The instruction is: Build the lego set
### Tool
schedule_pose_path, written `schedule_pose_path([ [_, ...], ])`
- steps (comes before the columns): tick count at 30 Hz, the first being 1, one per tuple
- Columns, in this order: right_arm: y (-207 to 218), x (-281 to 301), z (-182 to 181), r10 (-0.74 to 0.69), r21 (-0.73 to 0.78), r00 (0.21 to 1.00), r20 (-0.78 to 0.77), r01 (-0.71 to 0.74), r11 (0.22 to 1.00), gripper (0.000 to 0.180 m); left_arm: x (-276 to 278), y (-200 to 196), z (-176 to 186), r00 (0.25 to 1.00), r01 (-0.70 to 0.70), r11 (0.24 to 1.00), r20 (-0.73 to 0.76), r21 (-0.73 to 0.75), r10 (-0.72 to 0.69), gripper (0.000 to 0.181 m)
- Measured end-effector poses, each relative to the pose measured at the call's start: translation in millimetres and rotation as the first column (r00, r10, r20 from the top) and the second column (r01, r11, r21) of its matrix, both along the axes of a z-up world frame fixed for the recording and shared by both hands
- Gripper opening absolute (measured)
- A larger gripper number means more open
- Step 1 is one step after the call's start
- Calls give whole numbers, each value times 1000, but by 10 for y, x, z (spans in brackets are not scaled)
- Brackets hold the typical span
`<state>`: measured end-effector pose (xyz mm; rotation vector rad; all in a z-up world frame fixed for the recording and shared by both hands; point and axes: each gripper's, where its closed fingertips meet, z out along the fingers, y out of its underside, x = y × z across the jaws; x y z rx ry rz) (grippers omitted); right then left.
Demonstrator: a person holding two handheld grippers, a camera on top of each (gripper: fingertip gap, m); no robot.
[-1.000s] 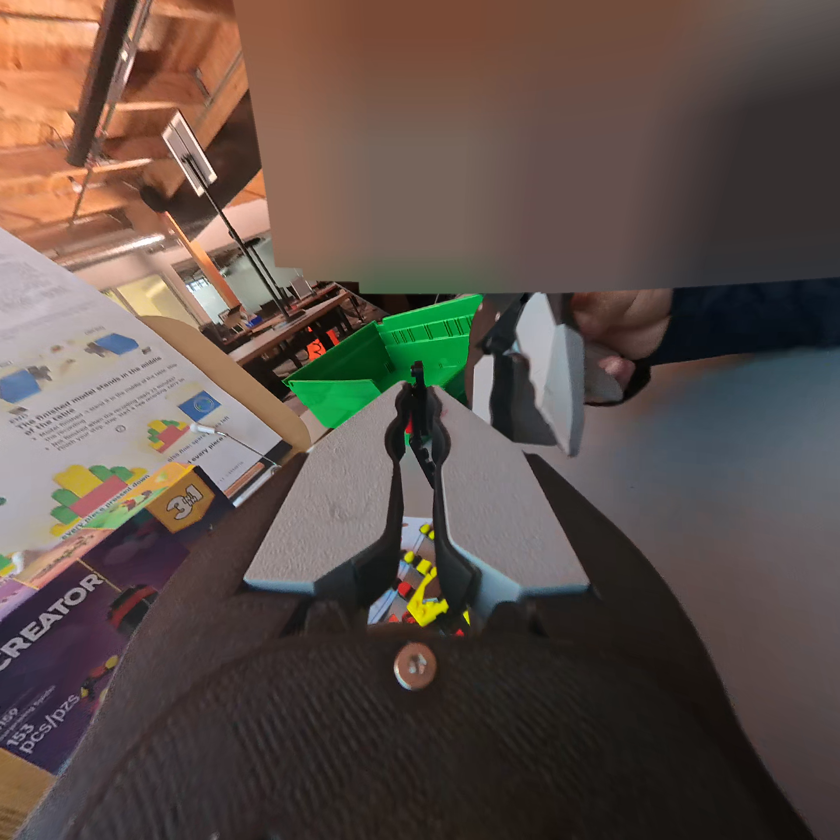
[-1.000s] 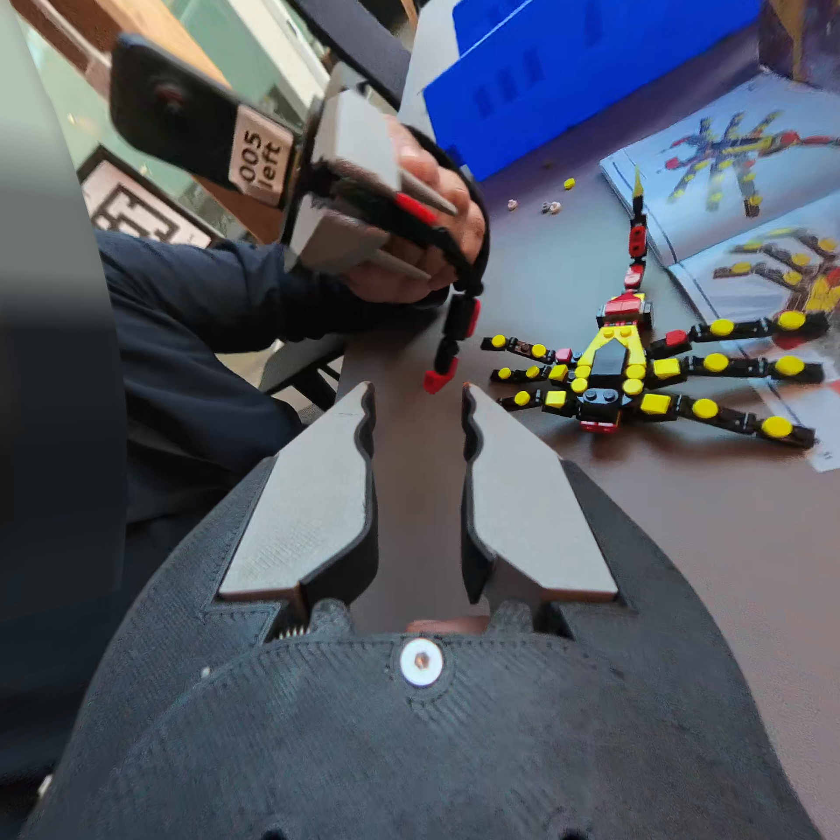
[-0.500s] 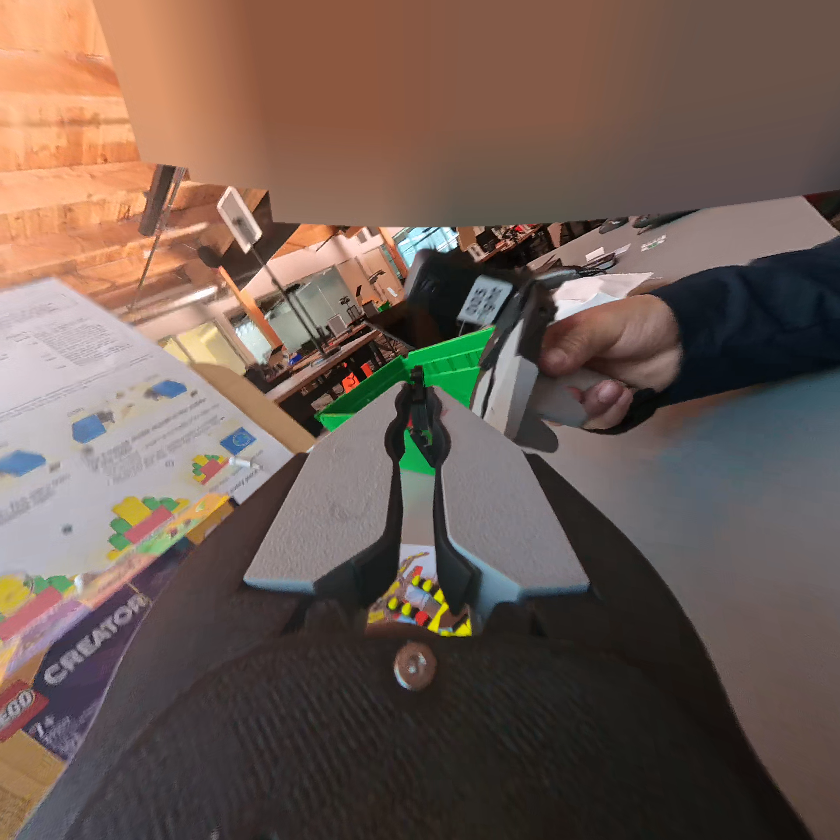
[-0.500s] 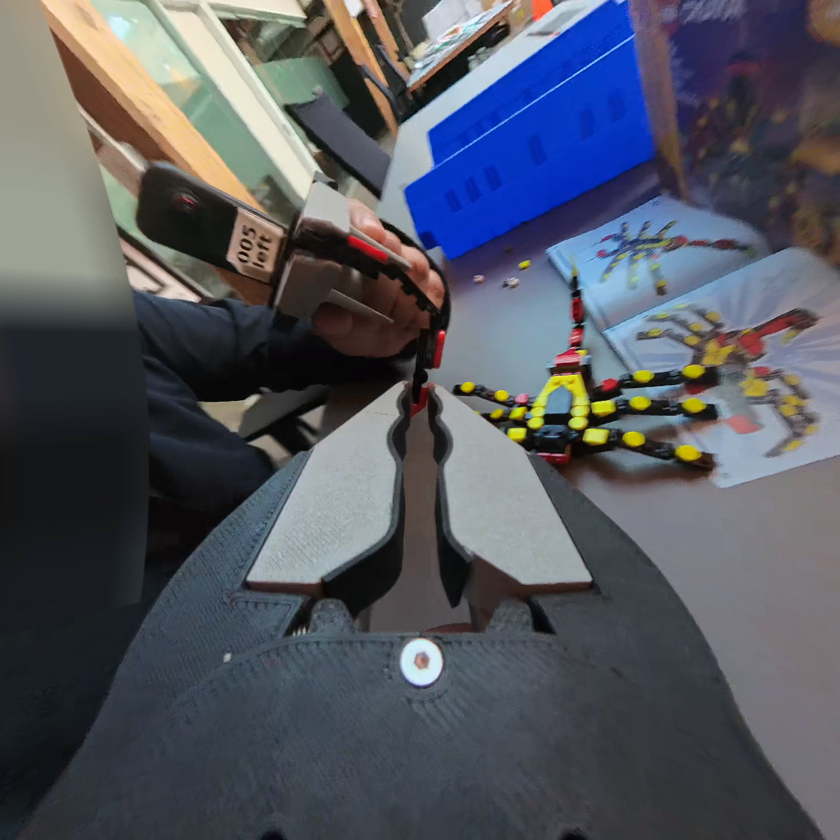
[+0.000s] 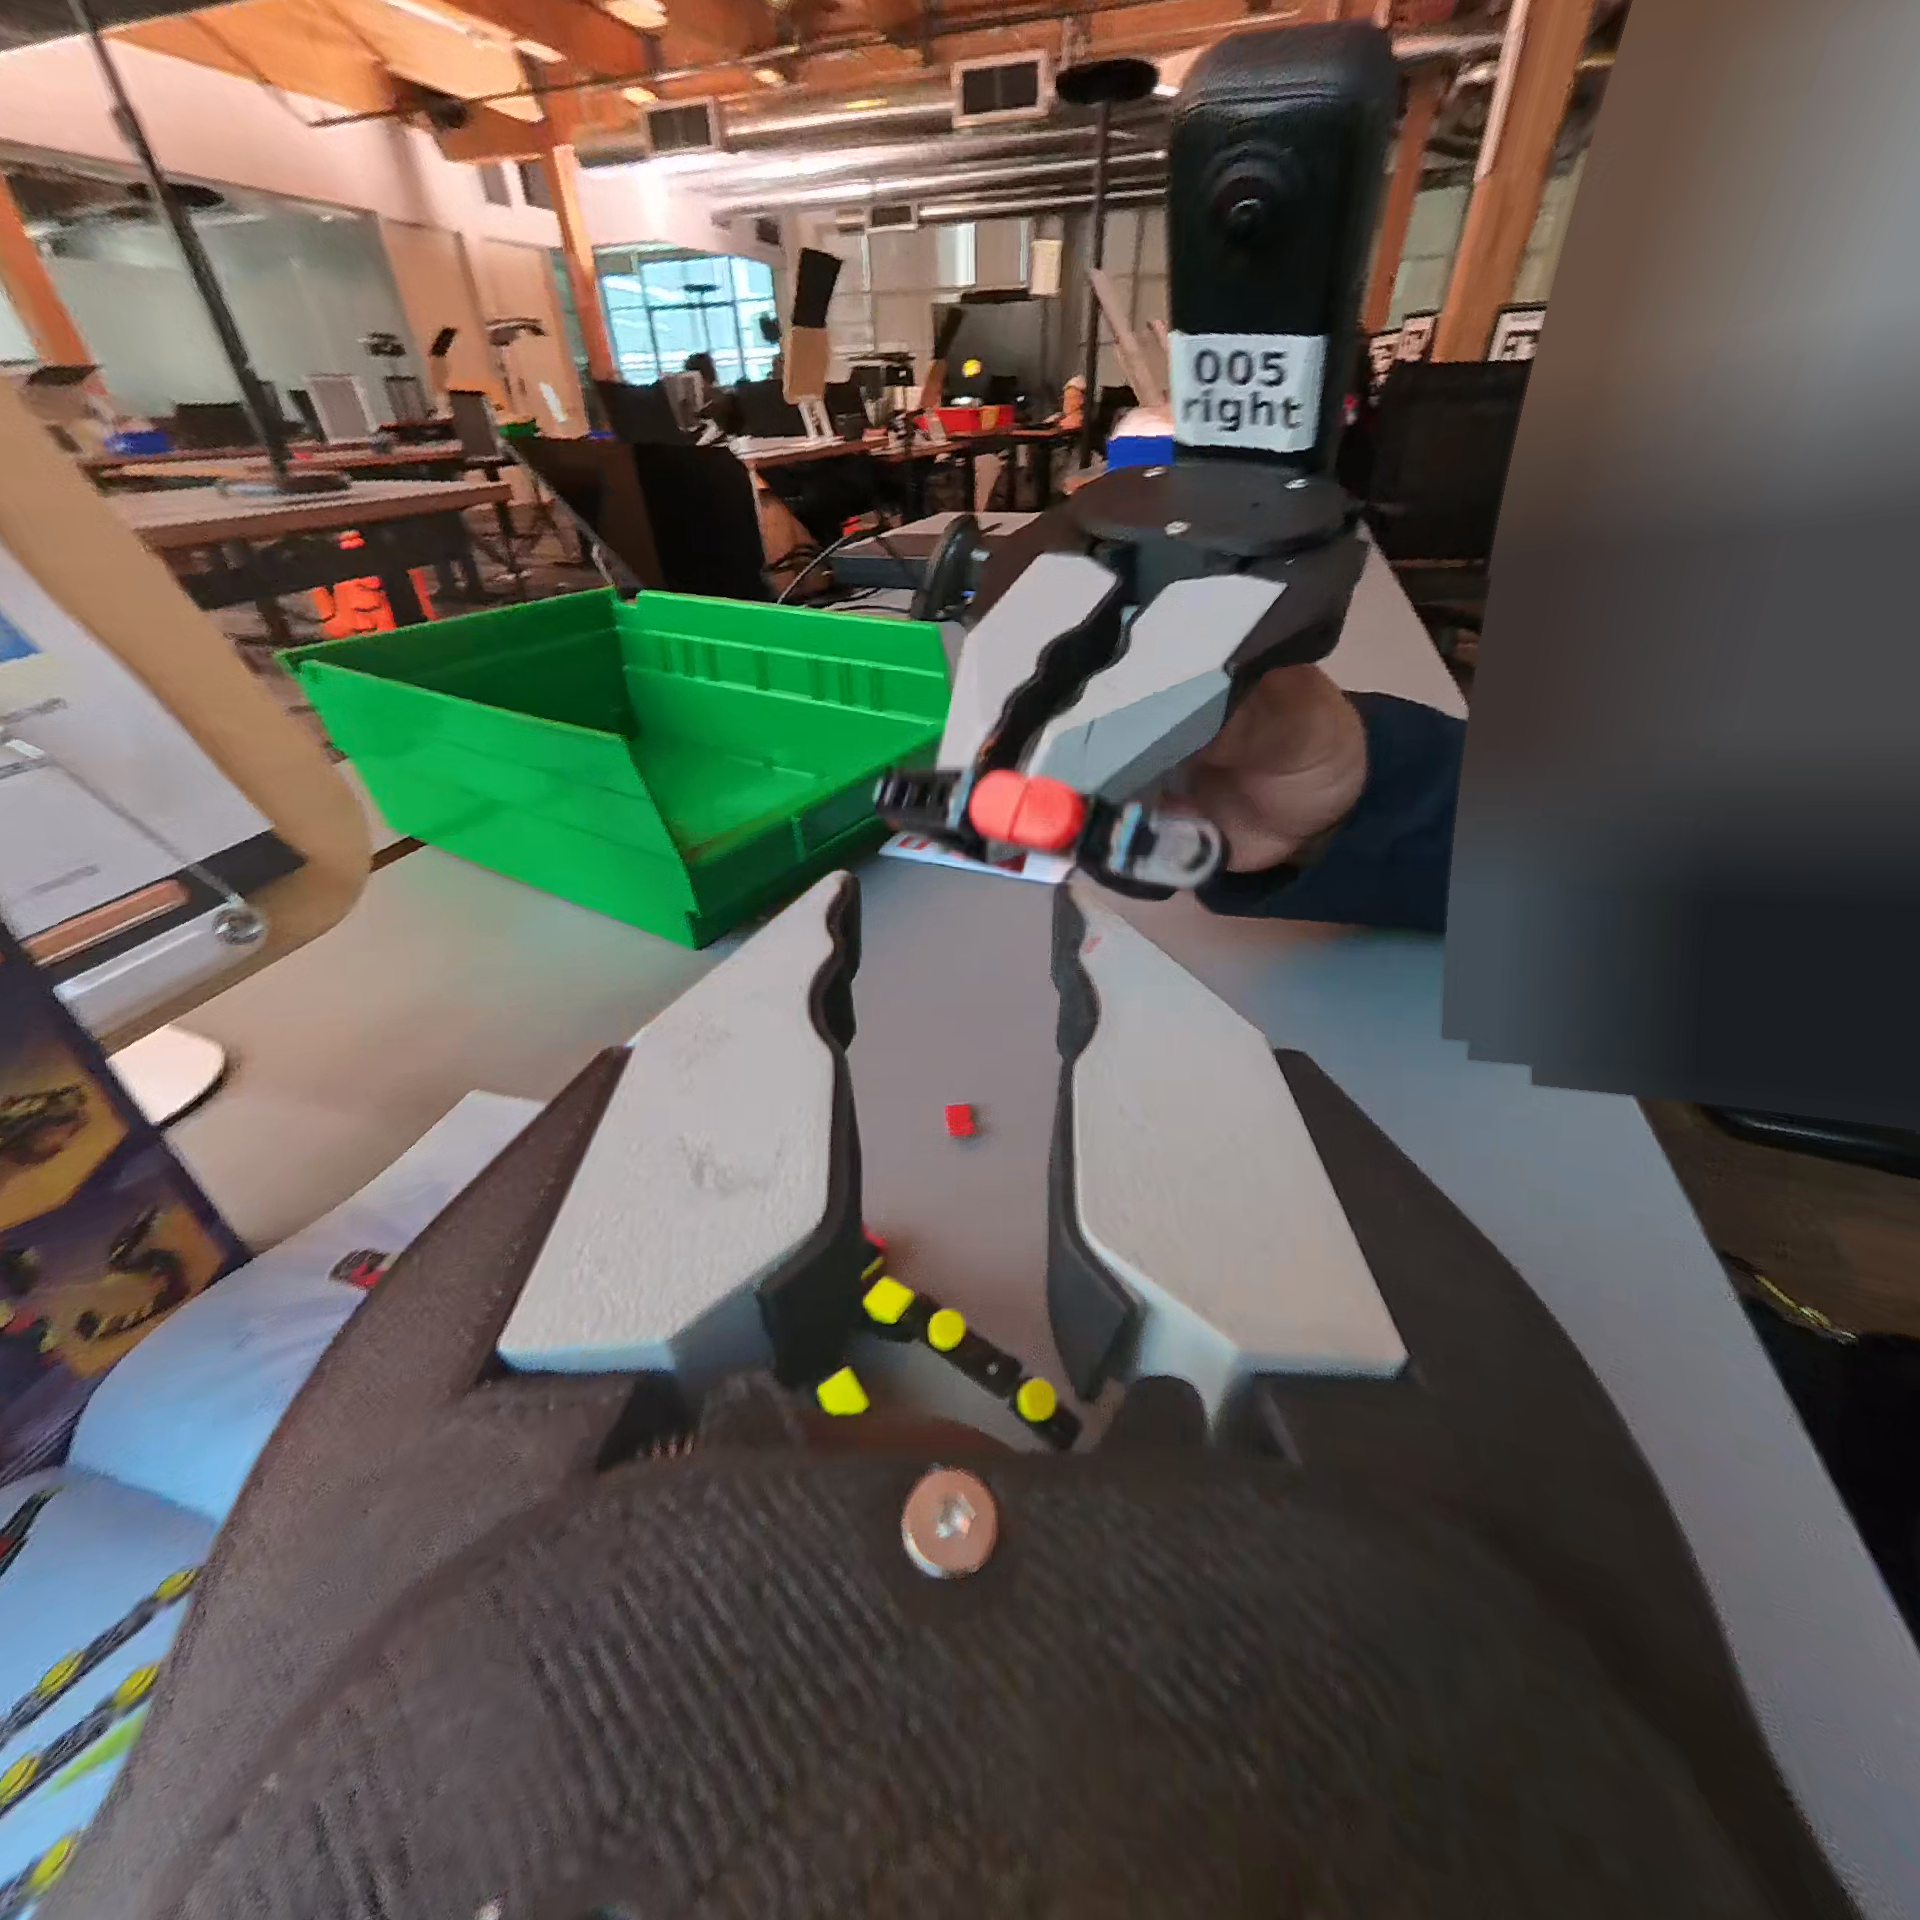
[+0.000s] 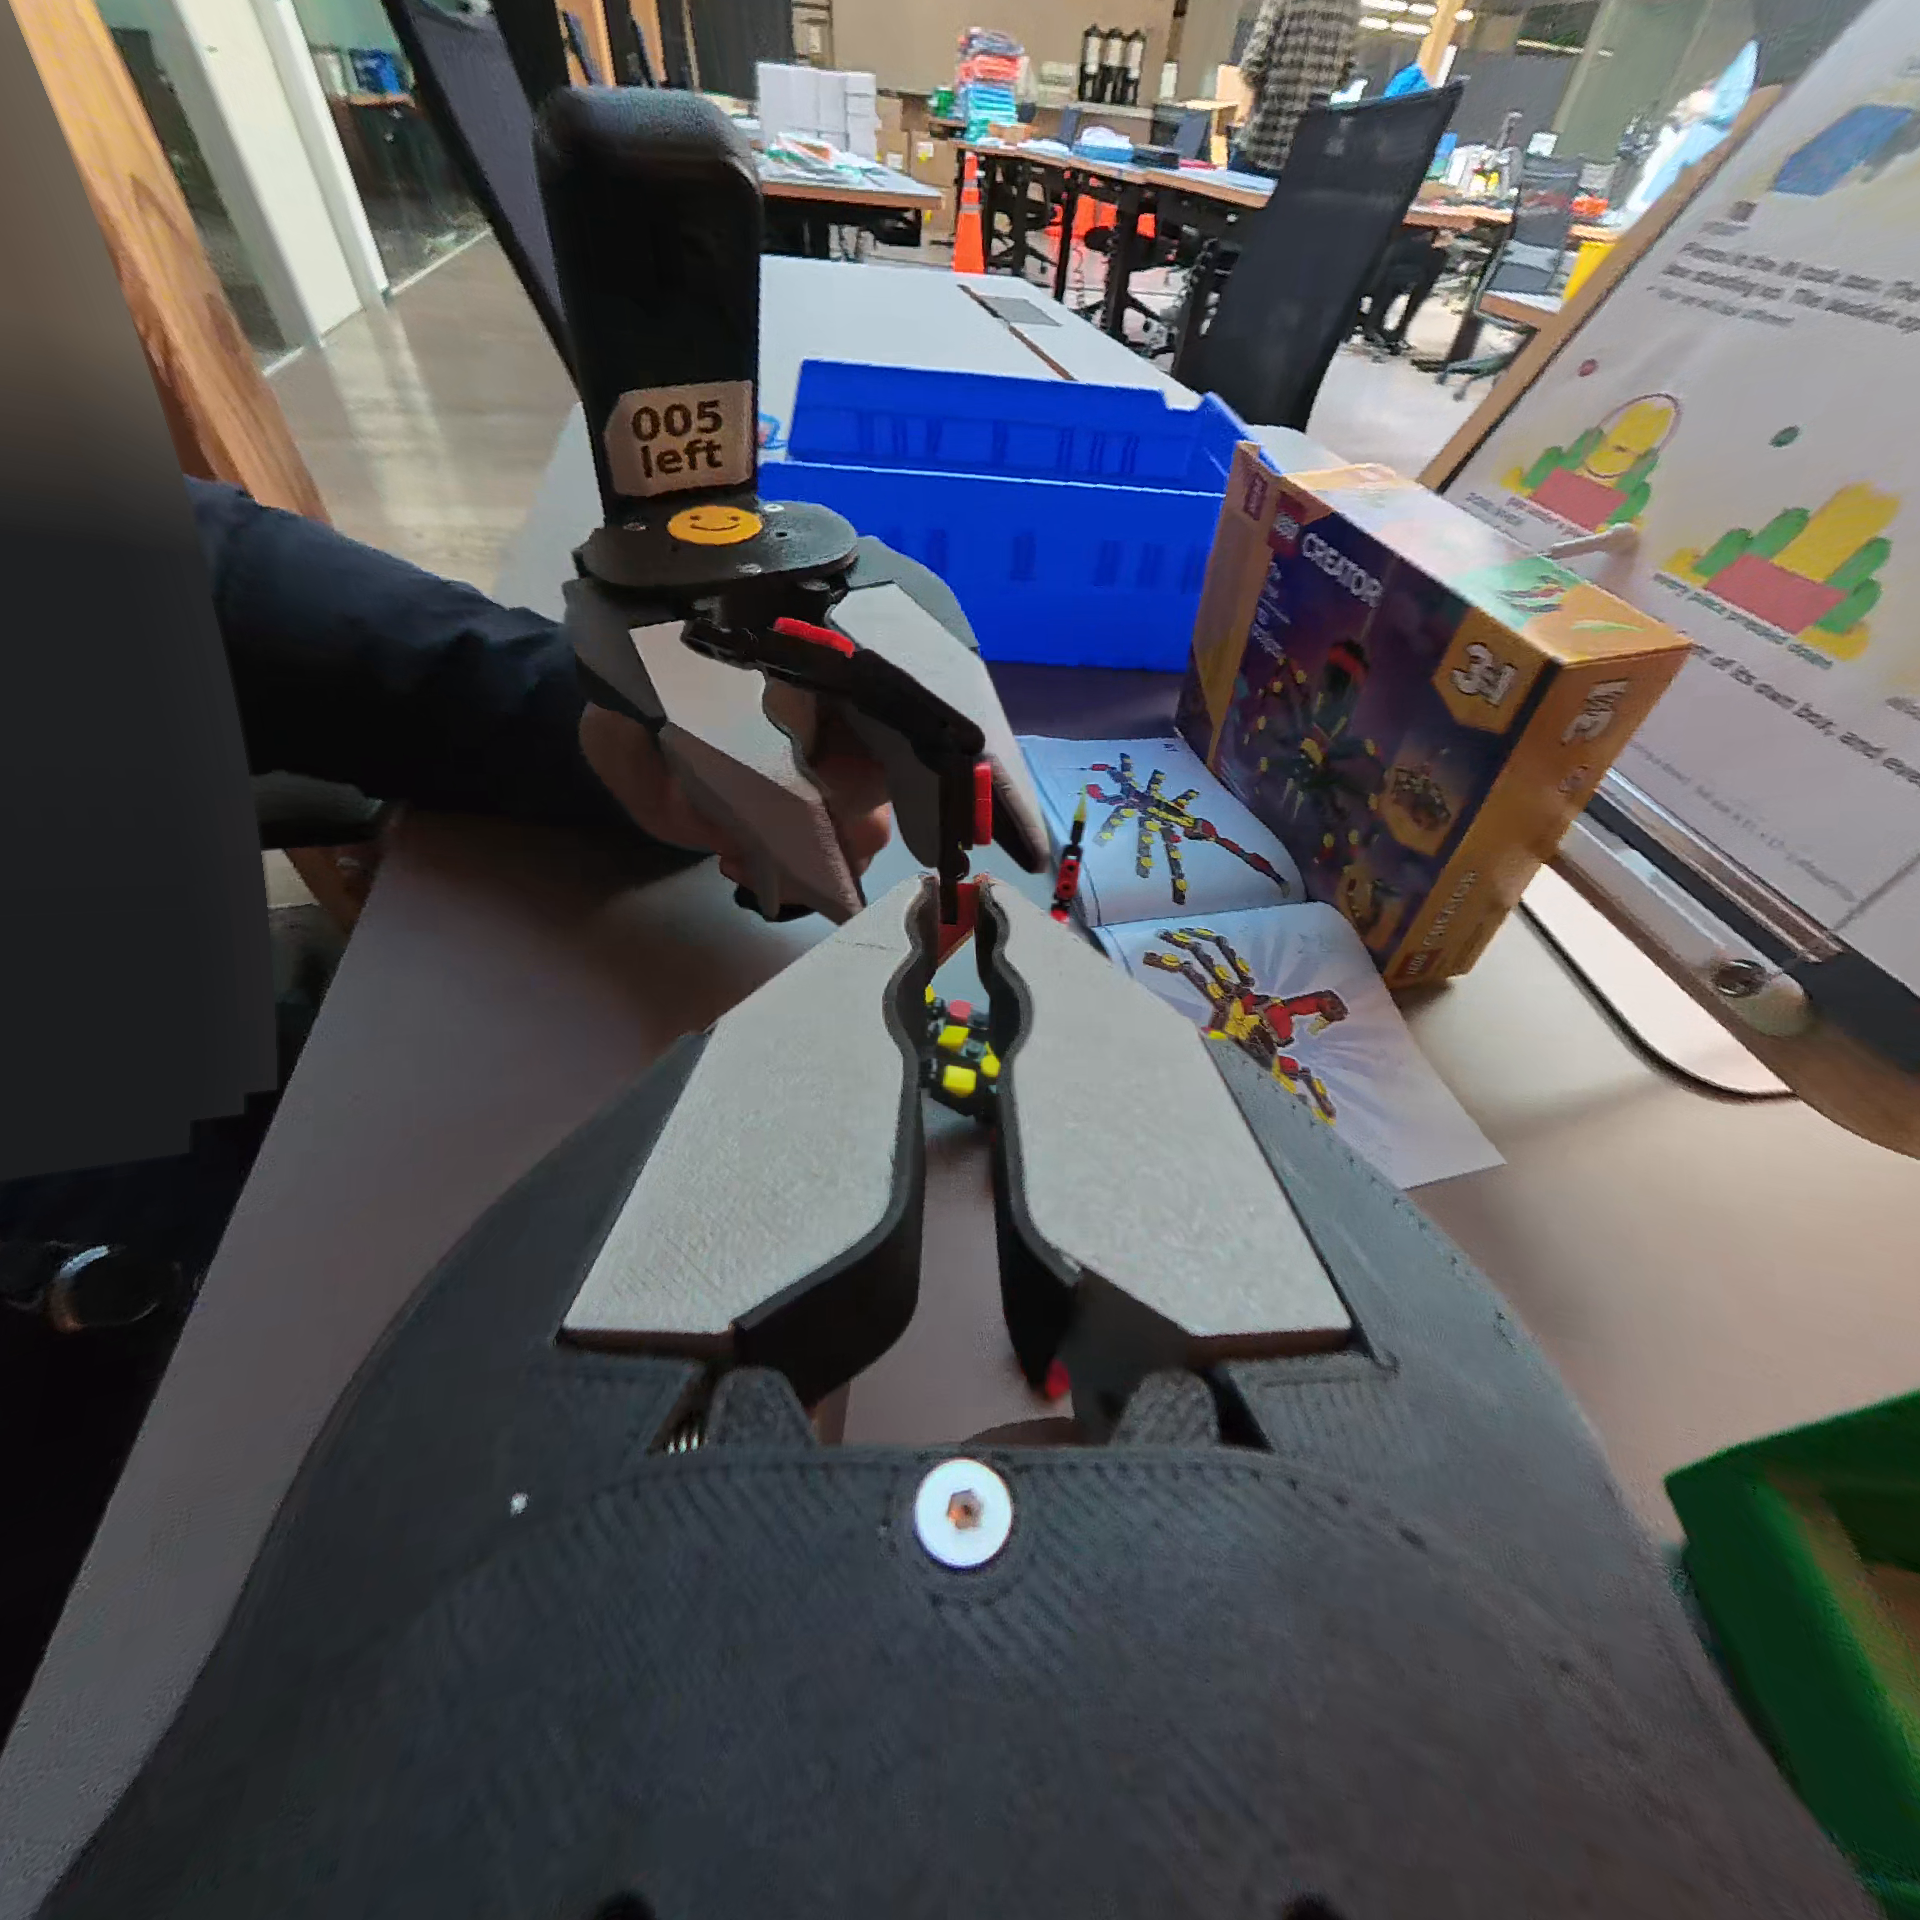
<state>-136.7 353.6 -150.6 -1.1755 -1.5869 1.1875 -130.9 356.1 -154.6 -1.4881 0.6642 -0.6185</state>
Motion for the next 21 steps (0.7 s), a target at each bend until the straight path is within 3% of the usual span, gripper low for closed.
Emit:
schedule_pose_path([
  [4,-126,-18,-102,38,76,998,48,-41,996,3,72,-112,125,998,50,997,34,67,-52,10],
  [10,-133,46,-22,58,77,998,23,-60,995,0,27,-160,184,994,86,993,62,78,-91,8],
  [15,-187,69,79,89,23,996,-13,-89,996,25,-39,-171,317,987,71,990,132,125,-87,8],
  [21,-196,24,78,73,-14,997,-12,-74,997,17,-10,-230,408,979,78,979,171,188,-111,8],
])
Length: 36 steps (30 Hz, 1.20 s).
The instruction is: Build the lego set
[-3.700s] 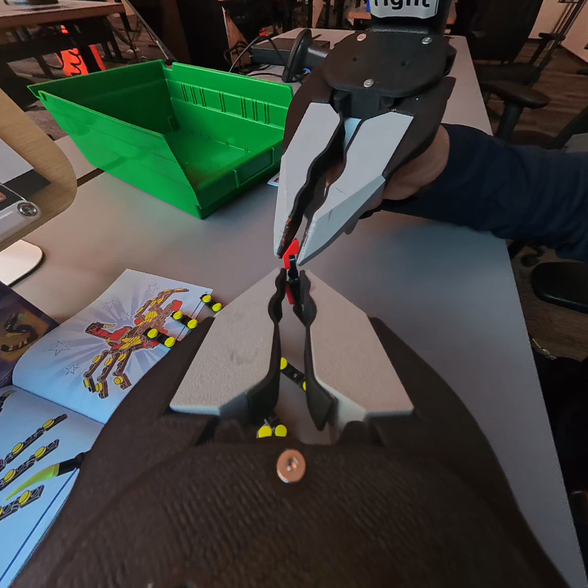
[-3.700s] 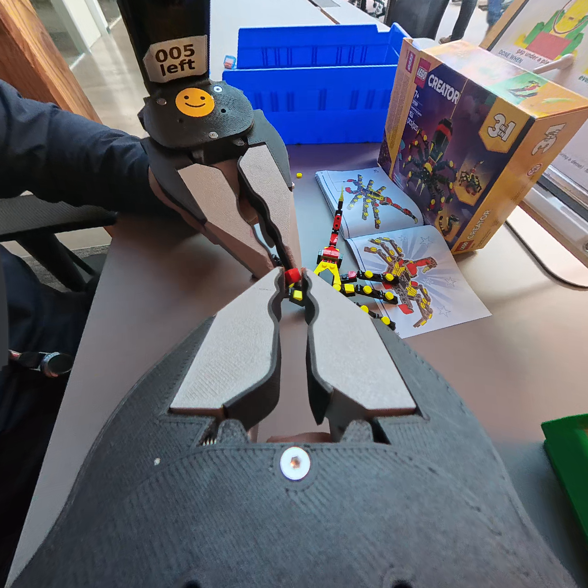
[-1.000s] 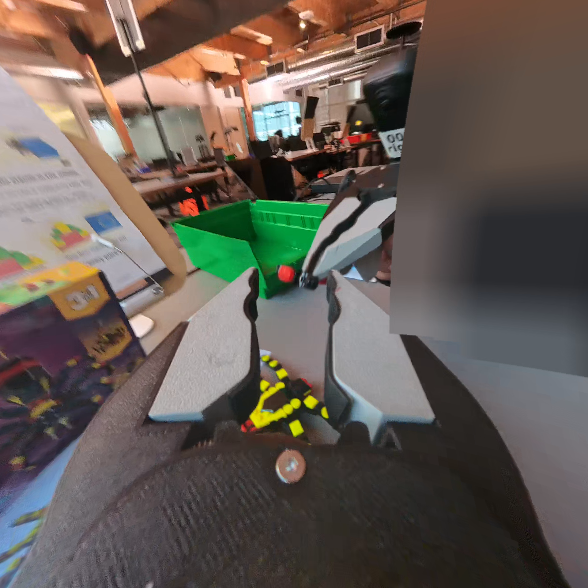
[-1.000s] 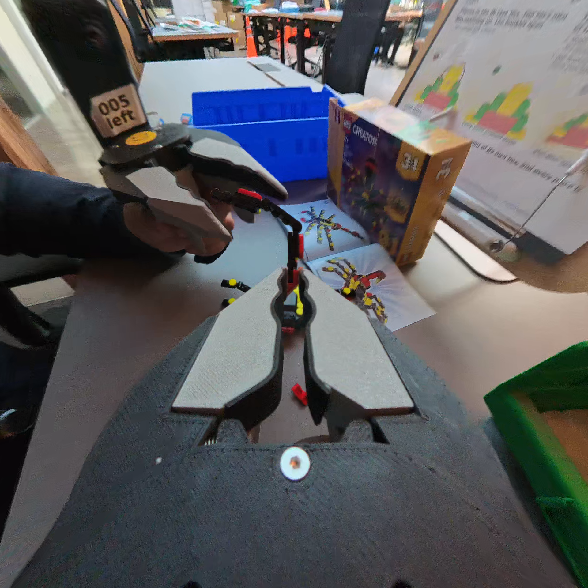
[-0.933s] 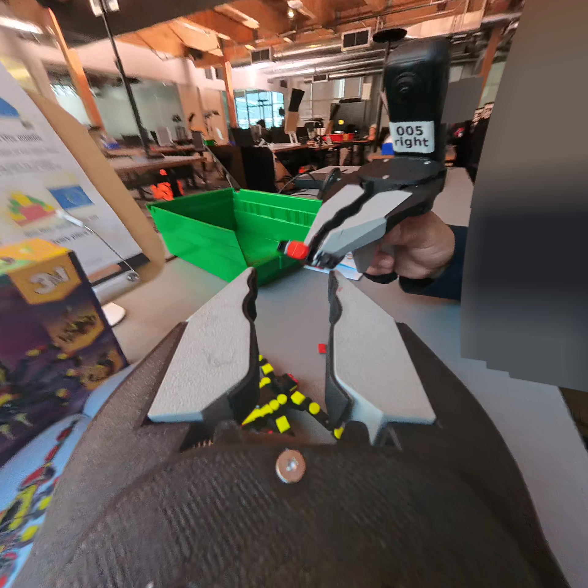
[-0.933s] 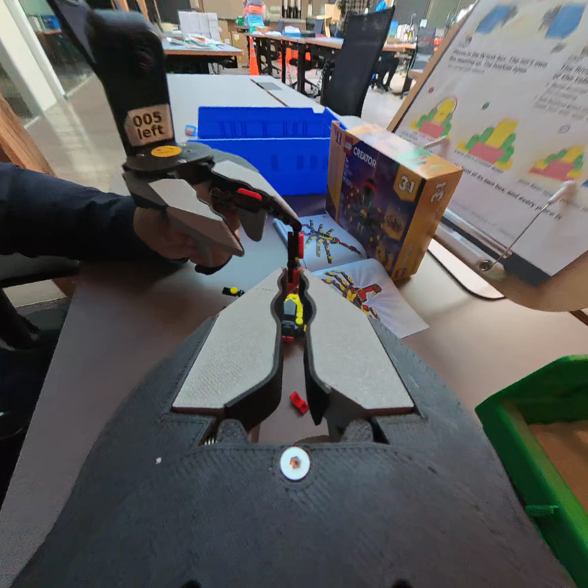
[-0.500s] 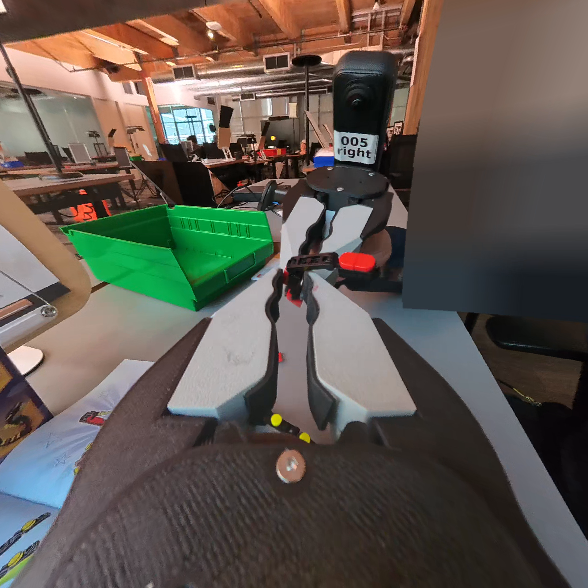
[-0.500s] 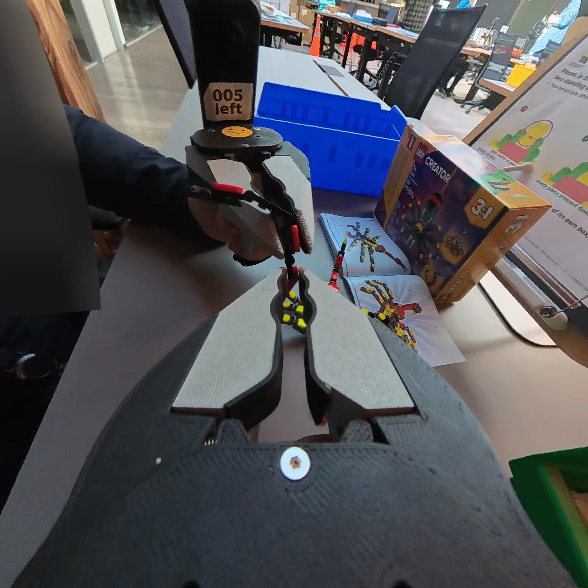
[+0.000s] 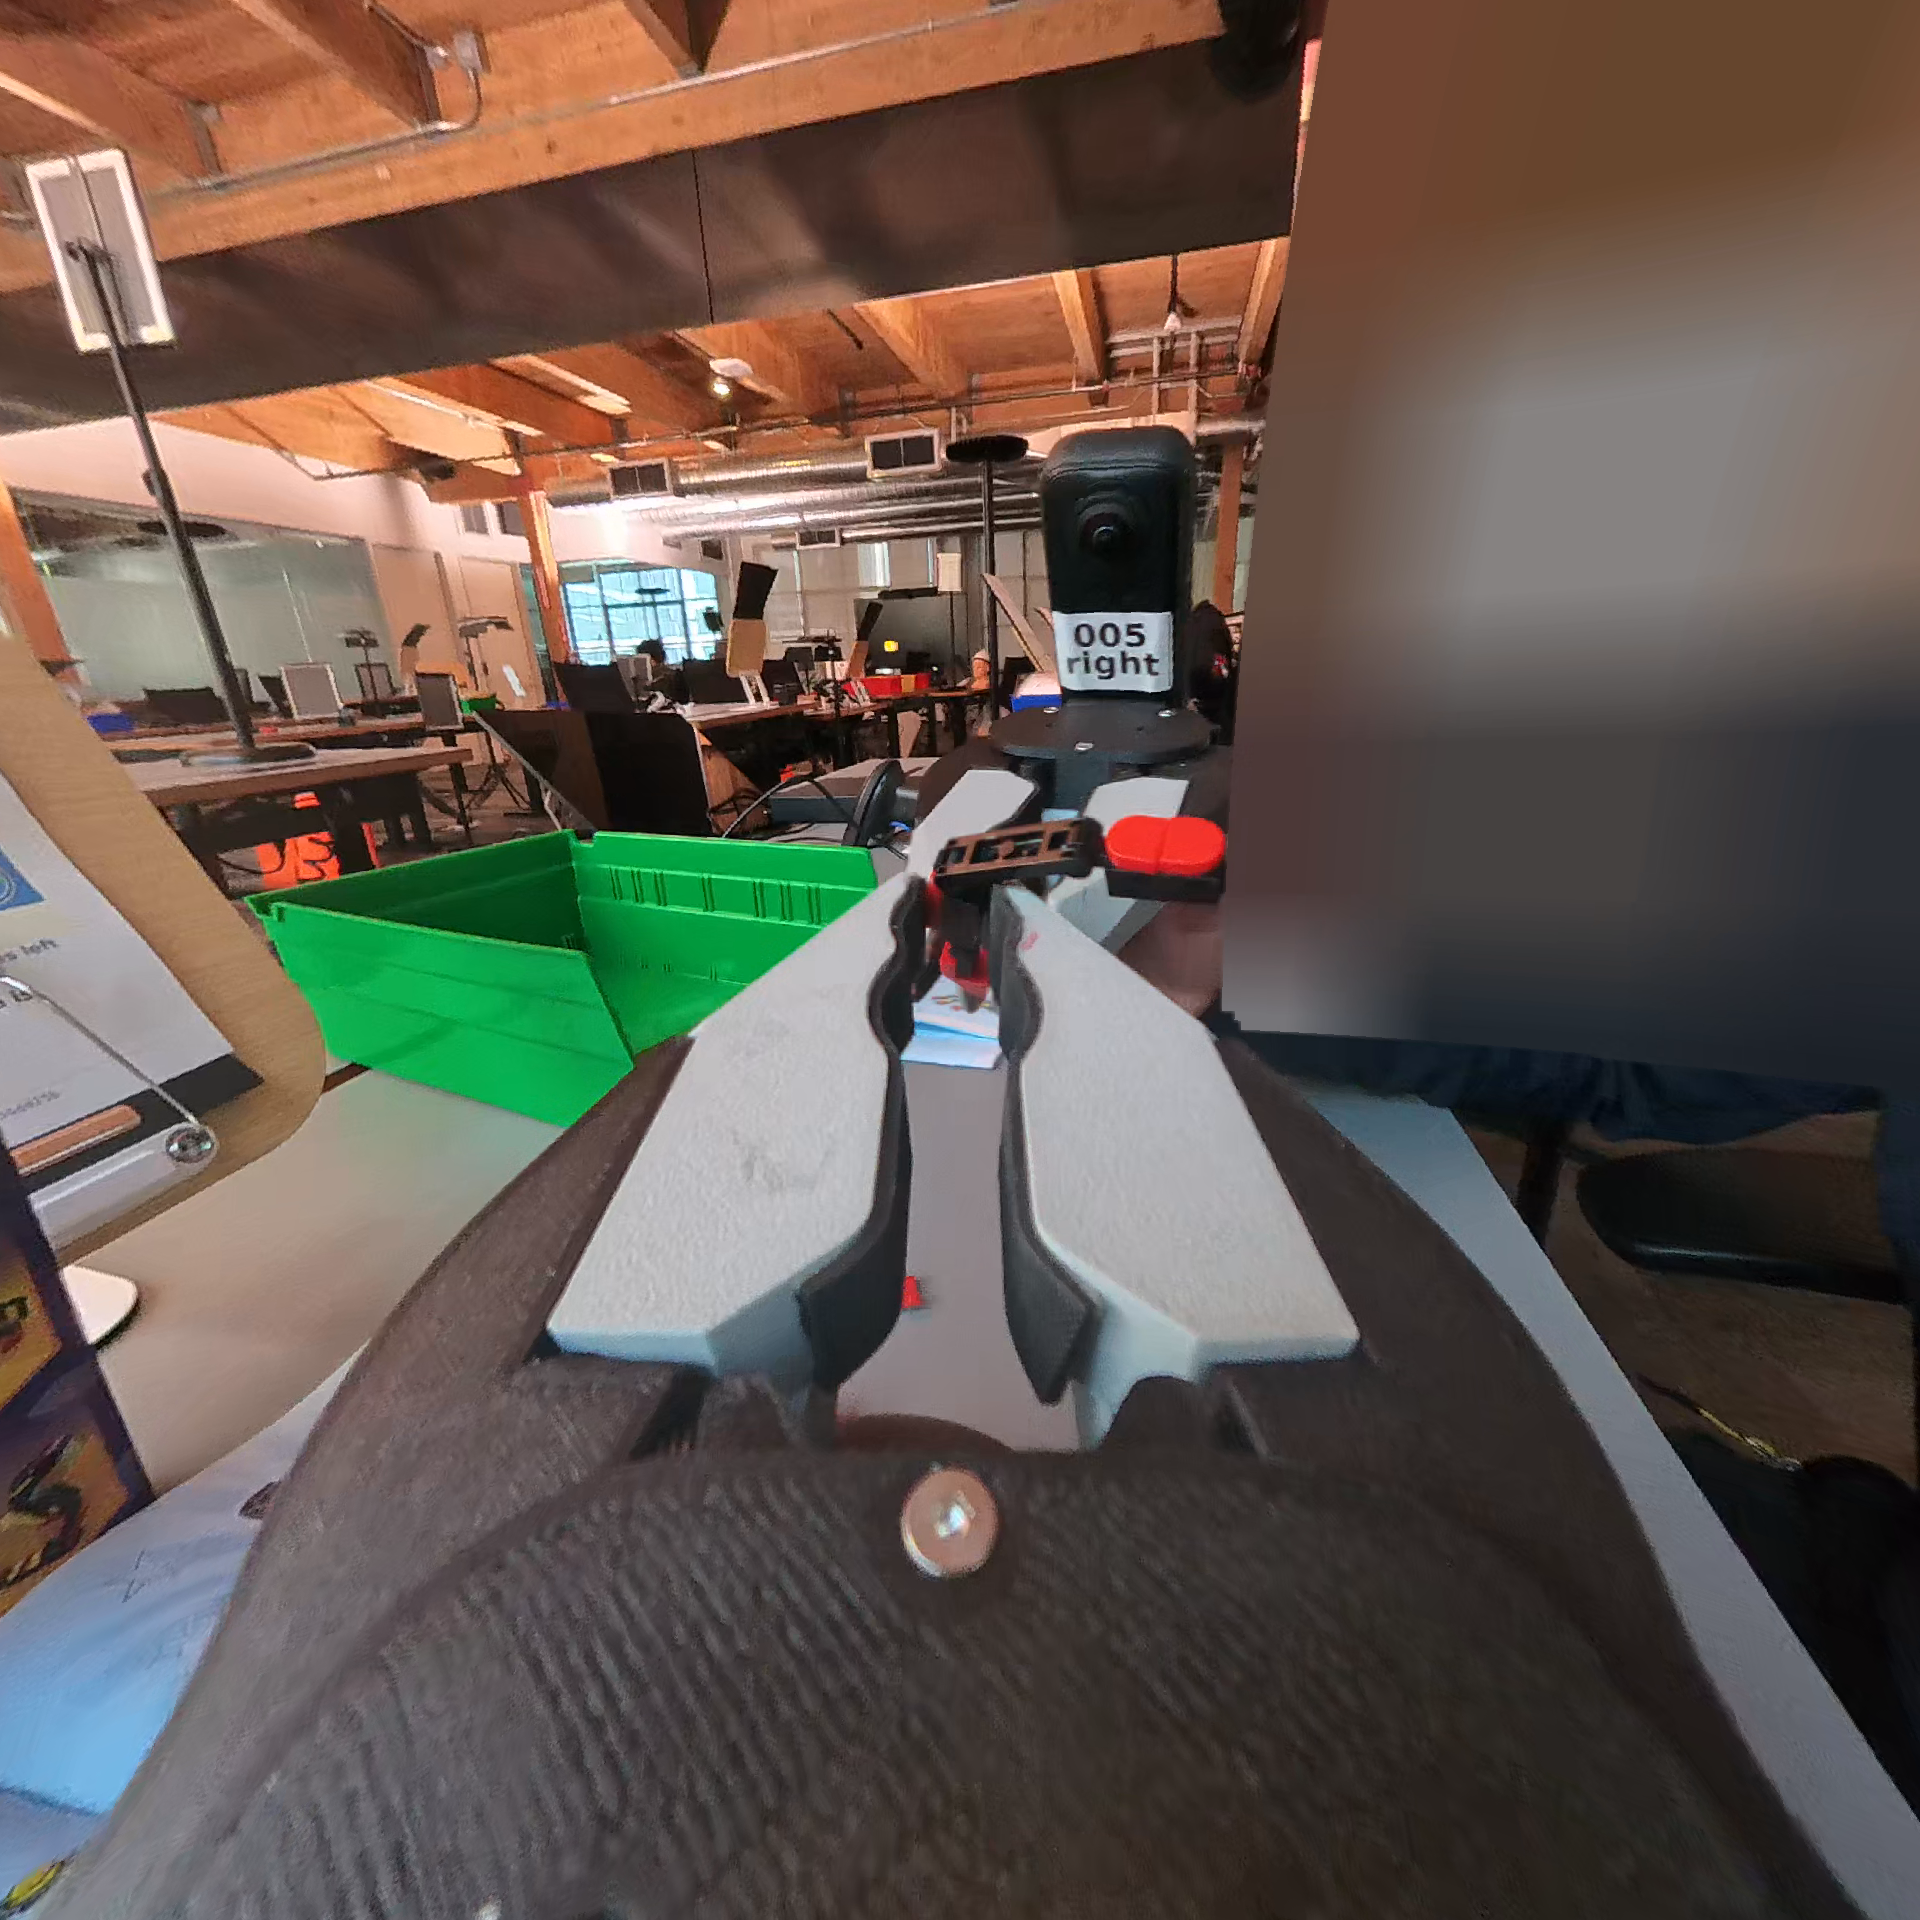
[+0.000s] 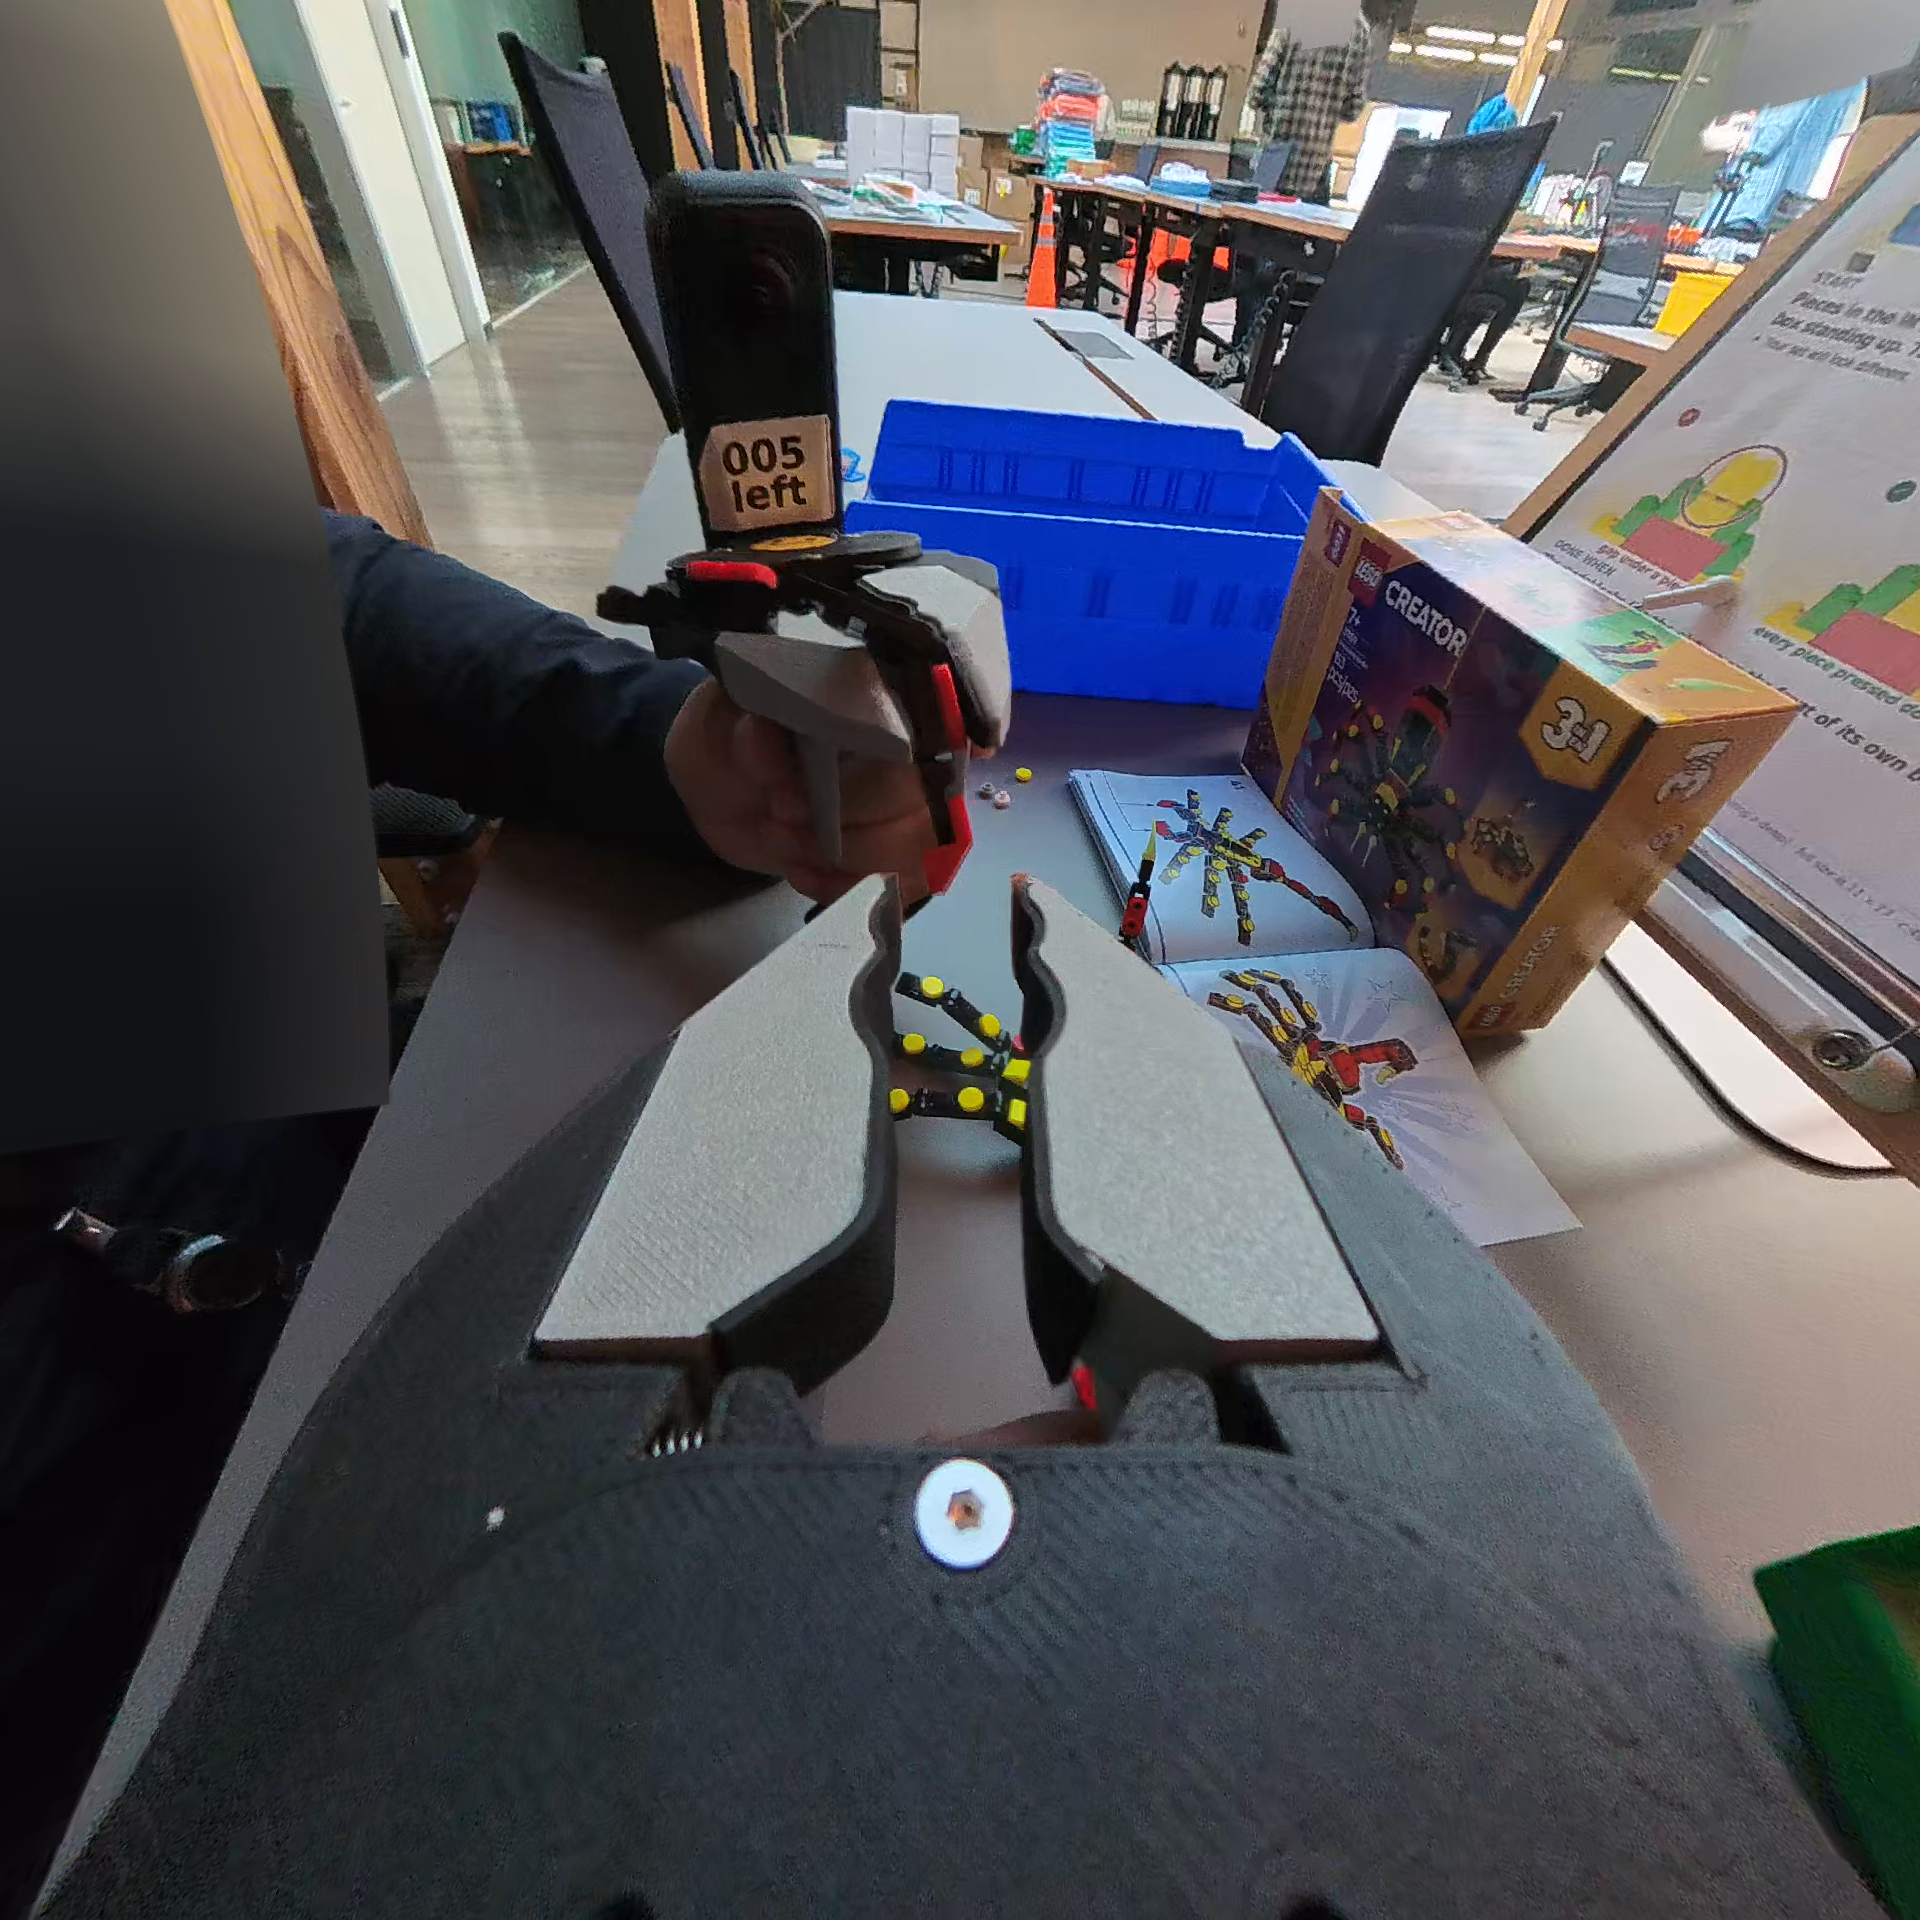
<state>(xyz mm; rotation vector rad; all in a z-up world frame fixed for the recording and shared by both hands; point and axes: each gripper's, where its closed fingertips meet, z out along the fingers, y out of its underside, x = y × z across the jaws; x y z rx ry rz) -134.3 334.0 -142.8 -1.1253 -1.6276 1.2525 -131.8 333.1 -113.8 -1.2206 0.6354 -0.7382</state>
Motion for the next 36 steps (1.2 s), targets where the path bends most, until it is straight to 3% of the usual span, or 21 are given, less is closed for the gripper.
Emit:
schedule_pose_path([
  [3,-39,1,14,6,23,1000,-13,-6,1000,5,55,-6,-46,1000,13,1000,-14,-8,-13,8],
  [8,-25,19,-62,-24,172,1000,12,21,985,6,68,25,-135,999,45,996,-17,-76,-47,8],
  [12,-90,44,-100,-13,309,1000,17,7,951,6,102,-32,-188,987,159,973,16,-167,-159,8],
  [16,-190,87,-54,28,396,999,-18,-19,918,5,147,-186,-156,925,377,888,154,-264,-348,8],
  [20,-188,94,-61,-13,543,998,-53,40,839,4,179,-222,-182,901,433,851,187,-298,-392,8],
  [22,-140,88,-73,-48,555,997,-54,70,829,4,176,-177,-188,917,395,871,176,-292,-357,8],
  [27,46,37,-170,-108,391,994,34,86,916,3,146,-20,-314,985,152,966,-47,-210,-165,13],
  [29,104,42,-151,-130,366,991,31,110,924,3,115,9,-333,989,74,986,-119,-152,-93,22],
  [36,121,39,-167,-137,302,988,69,111,947,3,134,44,-371,966,-38,999,-256,-38,27,23],
])
